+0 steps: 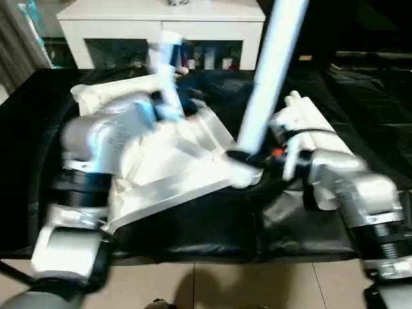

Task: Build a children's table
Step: Pick table leg, then insert table leg to table base

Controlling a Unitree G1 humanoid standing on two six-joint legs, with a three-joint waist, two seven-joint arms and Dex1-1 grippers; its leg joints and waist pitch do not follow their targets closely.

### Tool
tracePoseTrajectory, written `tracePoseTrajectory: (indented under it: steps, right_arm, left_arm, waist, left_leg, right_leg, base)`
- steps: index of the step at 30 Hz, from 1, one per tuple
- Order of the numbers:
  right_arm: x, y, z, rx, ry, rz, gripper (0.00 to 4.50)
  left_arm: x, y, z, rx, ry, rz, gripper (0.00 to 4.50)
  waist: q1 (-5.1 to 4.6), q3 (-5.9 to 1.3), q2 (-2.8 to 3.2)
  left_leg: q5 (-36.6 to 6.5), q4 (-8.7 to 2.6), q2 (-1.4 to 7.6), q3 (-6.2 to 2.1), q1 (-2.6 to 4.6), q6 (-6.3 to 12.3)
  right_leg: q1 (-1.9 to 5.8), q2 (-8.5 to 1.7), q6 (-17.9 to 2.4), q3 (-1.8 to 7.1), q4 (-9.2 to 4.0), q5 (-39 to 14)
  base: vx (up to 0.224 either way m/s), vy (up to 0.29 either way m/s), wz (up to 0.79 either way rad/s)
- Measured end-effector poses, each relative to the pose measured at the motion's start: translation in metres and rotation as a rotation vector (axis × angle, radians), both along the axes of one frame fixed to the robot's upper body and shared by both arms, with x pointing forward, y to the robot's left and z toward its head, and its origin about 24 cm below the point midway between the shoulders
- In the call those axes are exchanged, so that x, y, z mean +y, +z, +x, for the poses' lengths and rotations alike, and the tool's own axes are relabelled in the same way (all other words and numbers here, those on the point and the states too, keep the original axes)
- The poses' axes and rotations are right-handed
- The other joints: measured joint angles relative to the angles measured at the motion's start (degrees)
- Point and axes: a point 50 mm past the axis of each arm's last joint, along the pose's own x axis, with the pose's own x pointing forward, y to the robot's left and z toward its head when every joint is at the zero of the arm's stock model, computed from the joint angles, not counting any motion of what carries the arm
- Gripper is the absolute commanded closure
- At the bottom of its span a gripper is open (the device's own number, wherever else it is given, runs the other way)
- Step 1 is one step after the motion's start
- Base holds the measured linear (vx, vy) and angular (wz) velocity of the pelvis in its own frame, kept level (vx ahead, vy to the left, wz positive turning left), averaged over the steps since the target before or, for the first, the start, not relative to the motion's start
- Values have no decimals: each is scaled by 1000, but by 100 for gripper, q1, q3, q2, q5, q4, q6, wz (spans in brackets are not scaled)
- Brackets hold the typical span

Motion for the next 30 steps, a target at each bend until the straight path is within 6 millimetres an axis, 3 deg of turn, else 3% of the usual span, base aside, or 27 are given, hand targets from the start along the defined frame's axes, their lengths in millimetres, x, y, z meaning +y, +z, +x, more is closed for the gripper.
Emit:
tracePoseTrajectory:
  steps: [2, 4, 7, 8, 10, 14, 18, 30]
  right_arm:
    - [-11, -2, 5, -8, -86, -32, 264]
    - [-12, -7, 7, -3, -118, -47, 264]
    - [-11, -21, 16, 26, -196, -54, 264]
    - [-8, -22, 17, 28, -199, -45, 264]
    - [-5, -21, 19, 16, -199, -36, 264]
    - [-5, -21, 22, -4, -208, -37, 264]
    - [-5, -25, 22, 6, -213, -46, 264]
    - [-4, -24, 22, -8, -196, -45, 264]
  left_arm:
    - [11, -12, -1, -8, 44, 56, 100]
    - [8, -26, -3, 2, 30, 121, 100]
    - [-23, -74, -16, 48, -121, 301, 100]
    - [-33, -90, -20, 64, -164, 339, 128]
    - [-42, -104, -23, 62, -201, 387, 135]
    - [-49, -122, -22, 46, -227, 473, 165]
    - [-43, -142, -20, 96, -213, 559, 184]
    - [-38, -162, -13, 142, -174, 646, 297]
  waist:
    - [3, -2, -2]
    - [3, -2, -3]
    - [36, -4, 3]
    - [38, -2, 1]
    - [27, -2, 1]
    - [5, -4, 4]
    - [-32, -3, 6]
    - [0, -6, 19]
  left_leg:
    - [0, 0, 1, -2, 2, -1]
    - [0, 0, 0, -1, -2, -1]
    - [0, 0, -3, 2, -9, 0]
    - [1, 0, -3, 3, -17, 0]
    - [1, 0, -2, 2, -16, 1]
    - [1, 0, 0, 1, -7, 1]
    - [1, 0, 0, 1, -7, 0]
    - [1, 0, 0, 1, -6, 0]
  right_leg:
    - [3, 0, 0, -1, -2, 0]
    - [1, 0, 0, -1, -5, 0]
    - [3, -4, 0, 2, -10, 0]
    - [-1, -4, -2, 2, -11, 1]
    - [-3, -3, -2, 2, -9, 2]
    - [0, 0, -1, 2, -6, 2]
    - [-2, 0, 1, 2, -6, 7]
    - [0, -1, -1, 1, -8, 9]
  base:
    - [0, 0, 0]
    - [0, 0, 0]
    - [0, 0, 0]
    - [0, 0, 0]
    - [0, 0, 0]
    - [0, 0, 0]
    - [0, 0, 0]
    - [0, 0, 0]
